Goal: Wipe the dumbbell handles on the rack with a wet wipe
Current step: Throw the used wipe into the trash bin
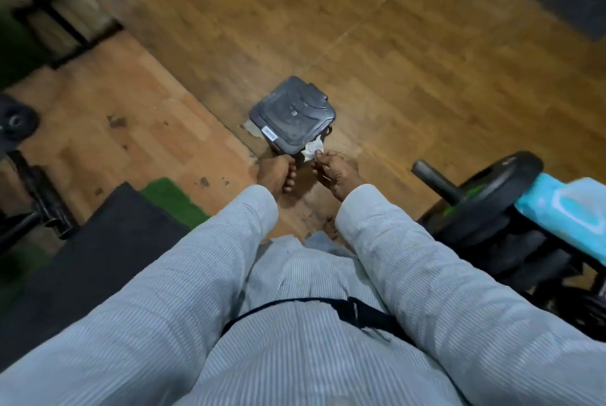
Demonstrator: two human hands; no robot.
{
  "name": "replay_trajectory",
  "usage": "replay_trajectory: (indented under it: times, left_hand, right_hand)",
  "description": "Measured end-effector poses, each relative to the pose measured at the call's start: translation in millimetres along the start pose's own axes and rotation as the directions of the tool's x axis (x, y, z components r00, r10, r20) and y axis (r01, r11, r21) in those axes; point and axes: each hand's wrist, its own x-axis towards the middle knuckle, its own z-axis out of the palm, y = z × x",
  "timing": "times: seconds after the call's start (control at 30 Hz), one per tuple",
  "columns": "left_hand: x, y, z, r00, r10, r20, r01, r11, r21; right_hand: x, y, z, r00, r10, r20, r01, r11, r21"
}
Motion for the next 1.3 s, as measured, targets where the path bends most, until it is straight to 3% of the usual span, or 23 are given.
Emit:
replay_trajectory:
  times: [0.3,0.6,0.97,1.07,1.17,1.3]
  left_hand:
    - [55.6,95.1,14.4,0.997,-0.029,-0.070,0.026,0.998,-0.053]
    - [129.2,152.1,19.0,0.992,-0.114,-0.046,0.110,0.991,-0.081]
    - [236.3,253.0,1.1,0.935,-0.240,0.263,0.197,0.964,0.178]
    - [249.8,260.1,-7.5,0.963,-0.175,0.205,0.131,0.968,0.214]
    - [273.8,267.3,-20.9,0.928,-0.302,0.220,0.229,0.925,0.304]
    - [293.8,266.2,-32.8,0.909,-0.348,0.227,0.255,0.898,0.359]
  right_hand:
    - [60.8,-91.1,52.3,0.997,0.015,0.071,-0.015,1.000,0.005]
    - [112.6,-135.2,70.2,0.998,0.024,-0.062,-0.018,0.995,0.097]
    - [168.9,-167.9,148.1,0.951,0.083,-0.299,-0.021,0.979,0.204]
    - [176.0,-164.4,165.6,0.935,0.129,-0.331,-0.041,0.965,0.261]
    - [180.4,-158.1,179.0,0.917,0.156,-0.368,-0.046,0.955,0.292]
    - [183.3,-147.4,194.5,0.909,0.180,-0.375,-0.076,0.958,0.275]
